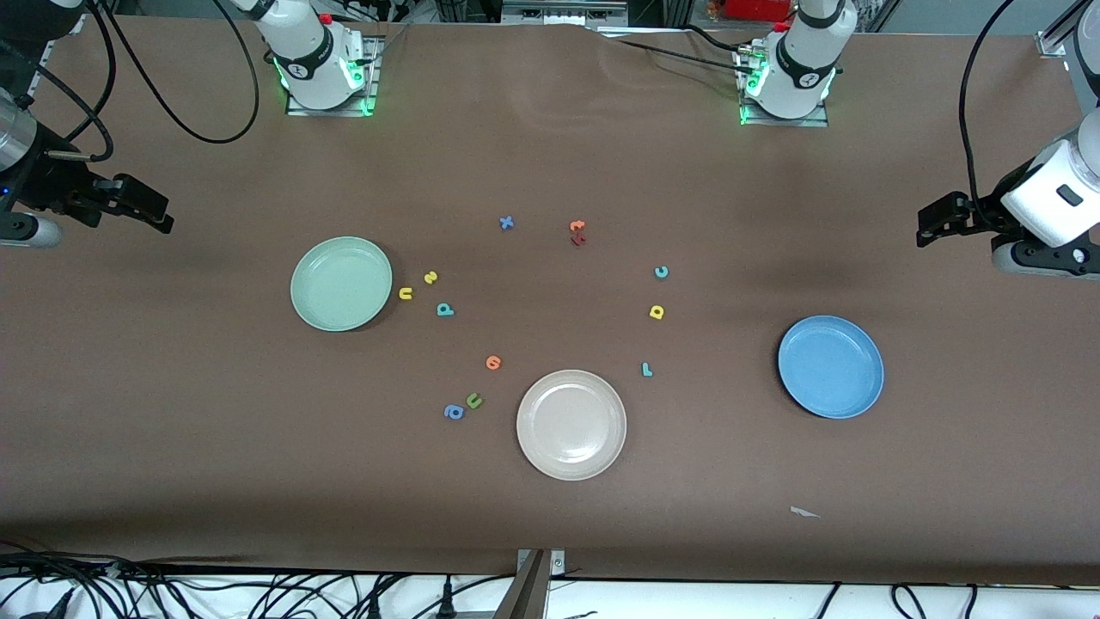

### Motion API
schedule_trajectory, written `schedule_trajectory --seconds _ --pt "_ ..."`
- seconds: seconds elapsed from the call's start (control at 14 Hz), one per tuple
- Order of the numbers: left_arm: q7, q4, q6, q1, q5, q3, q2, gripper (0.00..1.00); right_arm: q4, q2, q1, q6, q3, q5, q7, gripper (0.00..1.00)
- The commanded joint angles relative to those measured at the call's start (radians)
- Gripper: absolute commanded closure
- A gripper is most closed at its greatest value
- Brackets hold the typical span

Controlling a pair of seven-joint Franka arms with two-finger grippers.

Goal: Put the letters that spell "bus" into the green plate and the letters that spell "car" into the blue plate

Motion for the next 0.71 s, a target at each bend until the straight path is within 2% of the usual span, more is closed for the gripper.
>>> schedule_trajectory --seconds 0.0,0.64 --pt "0.005 0.002 -0.006 -0.003 0.028 -0.008 -0.004 0.00 -0.012 -0.009 -0.014 0.011 0.015 -0.015 0.000 0.00" --pt "0.005 0.002 -0.005 -0.003 0.028 -0.008 -0.004 0.00 -0.013 -0.009 -0.011 0.017 0.015 -0.023 0.003 0.00"
